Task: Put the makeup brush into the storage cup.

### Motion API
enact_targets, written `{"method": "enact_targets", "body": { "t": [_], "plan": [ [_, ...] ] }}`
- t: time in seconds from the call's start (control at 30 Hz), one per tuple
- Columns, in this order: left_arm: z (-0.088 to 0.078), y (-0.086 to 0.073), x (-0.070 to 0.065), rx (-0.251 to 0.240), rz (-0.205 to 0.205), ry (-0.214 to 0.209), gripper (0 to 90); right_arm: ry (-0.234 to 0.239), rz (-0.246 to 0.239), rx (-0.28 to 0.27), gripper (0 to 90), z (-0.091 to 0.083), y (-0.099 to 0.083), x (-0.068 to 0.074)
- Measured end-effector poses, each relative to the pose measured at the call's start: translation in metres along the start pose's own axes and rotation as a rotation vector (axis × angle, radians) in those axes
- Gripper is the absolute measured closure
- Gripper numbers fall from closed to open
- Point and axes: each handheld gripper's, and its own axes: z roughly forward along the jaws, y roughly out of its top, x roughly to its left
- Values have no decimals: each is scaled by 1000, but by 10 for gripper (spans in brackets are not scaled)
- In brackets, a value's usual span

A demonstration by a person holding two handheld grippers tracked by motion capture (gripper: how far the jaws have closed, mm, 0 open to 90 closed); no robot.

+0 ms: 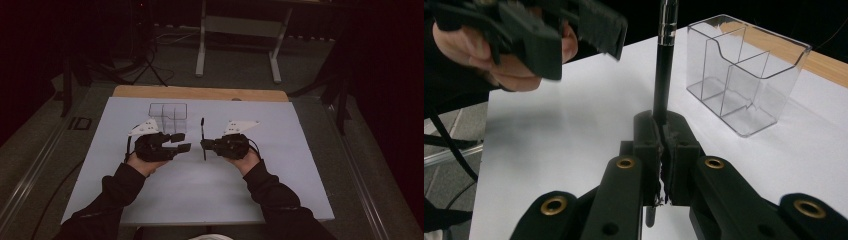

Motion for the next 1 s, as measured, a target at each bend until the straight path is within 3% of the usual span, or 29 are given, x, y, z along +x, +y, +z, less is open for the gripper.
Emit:
{"method": "enact_targets", "body": {
  "t": [0.43, 0.77, 1.0],
  "plan": [
    [5, 21, -3, -49, 15, -40, 503, 17, -6, -7, 862, 3, -1, 4],
    [17, 23, -4, -42, 22, -60, 511, 25, -15, -14, 861, 5, 0, 6],
    [26, 23, -3, -34, 12, -31, 596, 29, -33, -7, 861, 8, 1, 9]
  ]
}}
